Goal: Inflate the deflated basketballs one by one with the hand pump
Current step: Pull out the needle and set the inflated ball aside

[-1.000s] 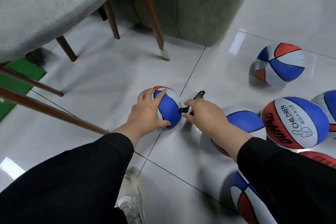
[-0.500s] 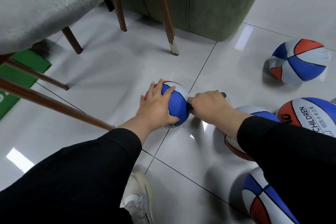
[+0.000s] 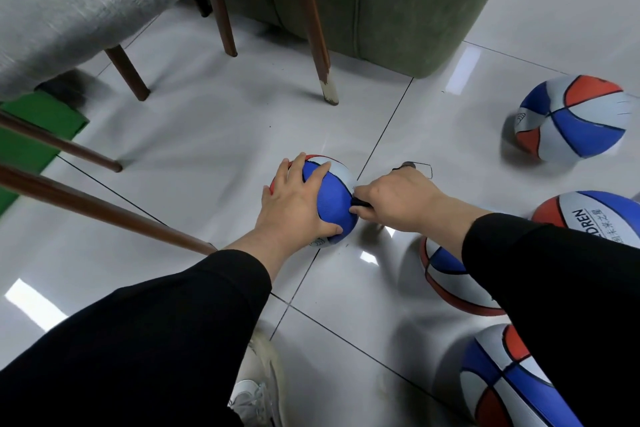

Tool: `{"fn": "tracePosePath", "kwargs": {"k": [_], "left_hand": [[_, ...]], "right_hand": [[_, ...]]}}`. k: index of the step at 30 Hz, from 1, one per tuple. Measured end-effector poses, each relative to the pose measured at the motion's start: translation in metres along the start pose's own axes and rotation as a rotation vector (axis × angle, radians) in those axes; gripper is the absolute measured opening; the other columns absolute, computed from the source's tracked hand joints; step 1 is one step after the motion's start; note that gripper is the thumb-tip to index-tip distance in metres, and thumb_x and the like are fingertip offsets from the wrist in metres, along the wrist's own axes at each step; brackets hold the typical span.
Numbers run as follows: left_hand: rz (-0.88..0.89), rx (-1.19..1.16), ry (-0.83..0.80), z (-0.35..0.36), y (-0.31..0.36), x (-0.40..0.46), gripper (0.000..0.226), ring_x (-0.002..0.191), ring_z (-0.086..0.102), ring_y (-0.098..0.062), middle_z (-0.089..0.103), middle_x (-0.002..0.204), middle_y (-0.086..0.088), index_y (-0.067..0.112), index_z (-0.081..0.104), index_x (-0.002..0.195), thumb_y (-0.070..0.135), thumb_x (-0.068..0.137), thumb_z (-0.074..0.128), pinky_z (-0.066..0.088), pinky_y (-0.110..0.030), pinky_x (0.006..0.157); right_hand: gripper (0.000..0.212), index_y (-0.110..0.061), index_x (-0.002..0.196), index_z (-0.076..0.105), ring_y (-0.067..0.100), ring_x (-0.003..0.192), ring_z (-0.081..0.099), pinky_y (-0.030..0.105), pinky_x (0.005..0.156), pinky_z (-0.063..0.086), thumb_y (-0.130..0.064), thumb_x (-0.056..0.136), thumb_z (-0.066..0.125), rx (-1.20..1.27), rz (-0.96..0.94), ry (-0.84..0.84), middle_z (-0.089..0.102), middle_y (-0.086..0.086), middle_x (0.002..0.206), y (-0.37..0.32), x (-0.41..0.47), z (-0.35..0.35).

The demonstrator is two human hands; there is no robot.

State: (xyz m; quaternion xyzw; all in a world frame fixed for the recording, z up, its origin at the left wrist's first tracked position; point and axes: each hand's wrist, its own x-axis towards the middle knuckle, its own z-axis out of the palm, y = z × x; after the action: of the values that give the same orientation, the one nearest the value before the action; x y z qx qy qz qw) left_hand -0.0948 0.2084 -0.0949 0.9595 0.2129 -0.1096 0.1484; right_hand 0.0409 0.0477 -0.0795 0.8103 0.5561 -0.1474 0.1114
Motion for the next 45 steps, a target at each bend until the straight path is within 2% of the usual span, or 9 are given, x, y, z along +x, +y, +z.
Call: {"fn": "tracePosePath", "kwargs": {"k": [4,9,13,19,24,30,35,41,45], "left_hand": [[-0.011,-0.034,-0.003,-0.001,-0.005,0.002,0.122,0.156,0.001,-0.029,0.001,0.167,0.003,0.039,0.018,0.16,0.065,0.062,0.085,0.035,-0.056,0.116],[-0.021,-0.07,-0.016,-0.001,-0.009,0.004,0.121,0.156,0.001,-0.028,0.002,0.166,0.005,0.04,0.019,0.159,0.063,0.061,0.086,0.038,-0.057,0.114],[-0.043,-0.141,-0.044,-0.005,-0.016,0.007,0.125,0.156,0.001,-0.026,0.001,0.166,0.009,0.042,0.017,0.159,0.065,0.059,0.088,0.041,-0.059,0.112],[-0.117,-0.313,-0.114,-0.017,-0.017,0.011,0.146,0.159,-0.002,-0.022,-0.014,0.172,0.002,0.036,-0.005,0.164,0.059,0.059,0.094,0.022,-0.047,0.126],[-0.211,-0.27,-0.078,-0.013,-0.007,0.01,0.137,0.147,0.026,-0.033,0.024,0.16,-0.006,0.031,0.011,0.164,0.059,0.058,0.093,0.039,-0.047,0.115],[-0.235,-0.108,-0.035,-0.018,0.04,0.001,0.124,0.138,0.031,-0.031,0.035,0.149,-0.003,0.038,0.015,0.159,0.066,0.062,0.086,0.049,-0.05,0.099],[-0.137,-0.153,0.075,-0.067,0.098,-0.004,0.113,0.129,0.04,-0.031,0.045,0.136,-0.001,0.04,0.024,0.153,0.066,0.062,0.085,0.05,-0.048,0.094],[-0.025,-0.466,0.165,-0.128,0.188,-0.03,0.104,0.128,0.046,-0.032,0.054,0.133,-0.001,0.031,0.039,0.148,0.062,0.063,0.089,0.045,-0.044,0.106],[-0.095,-0.898,0.103,-0.137,0.231,-0.059,0.108,0.117,0.061,-0.023,0.058,0.133,0.005,0.032,0.039,0.145,0.063,0.055,0.09,0.055,-0.045,0.099]], "right_hand": [[0.037,-0.022,0.091,0.046,0.029,0.068,0.048,0.035,0.071,0.033,-0.054,0.105,0.036,0.02,-0.061,0.077,0.065,0.001,0.082,0.0,0.001,-0.001],[0.039,-0.021,0.093,0.053,0.029,0.073,0.051,0.036,0.054,0.012,-0.055,0.105,0.037,-0.008,-0.076,0.118,0.055,-0.004,0.076,0.0,-0.005,-0.006],[0.036,-0.021,0.087,0.045,0.028,0.069,0.039,0.033,0.059,0.026,-0.053,0.103,0.044,0.126,-0.051,0.168,0.046,-0.004,0.072,0.017,-0.02,-0.014],[0.032,-0.027,0.081,0.049,0.025,0.066,0.052,0.031,0.056,0.03,-0.053,0.099,0.043,0.307,0.136,0.263,0.06,-0.008,0.069,0.044,-0.043,-0.042],[0.026,-0.029,0.088,0.056,0.014,0.065,0.053,0.032,0.057,0.035,-0.052,0.099,0.051,0.607,0.268,0.298,0.057,-0.006,0.069,0.053,-0.072,-0.073],[0.03,-0.021,0.091,0.06,0.027,0.077,0.068,0.047,0.075,0.06,-0.049,0.1,0.052,0.876,0.365,0.324,0.071,0.004,0.088,0.063,-0.131,-0.115],[0.026,-0.025,0.08,0.06,0.014,0.062,0.065,0.018,0.058,0.049,-0.036,0.103,0.054,1.021,0.454,0.545,0.069,-0.005,0.075,0.074,-0.204,-0.145],[0.027,-0.015,0.084,0.061,0.013,0.061,0.062,0.014,0.055,0.044,-0.033,0.104,0.054,1.045,0.554,0.794,0.064,-0.006,0.066,0.079,-0.301,-0.175],[0.028,-0.018,0.084,0.06,0.023,0.07,0.07,0.036,0.071,0.055,-0.036,0.104,0.054,1.051,0.606,0.879,0.065,-0.004,0.071,0.079,-0.35,-0.177]]}}
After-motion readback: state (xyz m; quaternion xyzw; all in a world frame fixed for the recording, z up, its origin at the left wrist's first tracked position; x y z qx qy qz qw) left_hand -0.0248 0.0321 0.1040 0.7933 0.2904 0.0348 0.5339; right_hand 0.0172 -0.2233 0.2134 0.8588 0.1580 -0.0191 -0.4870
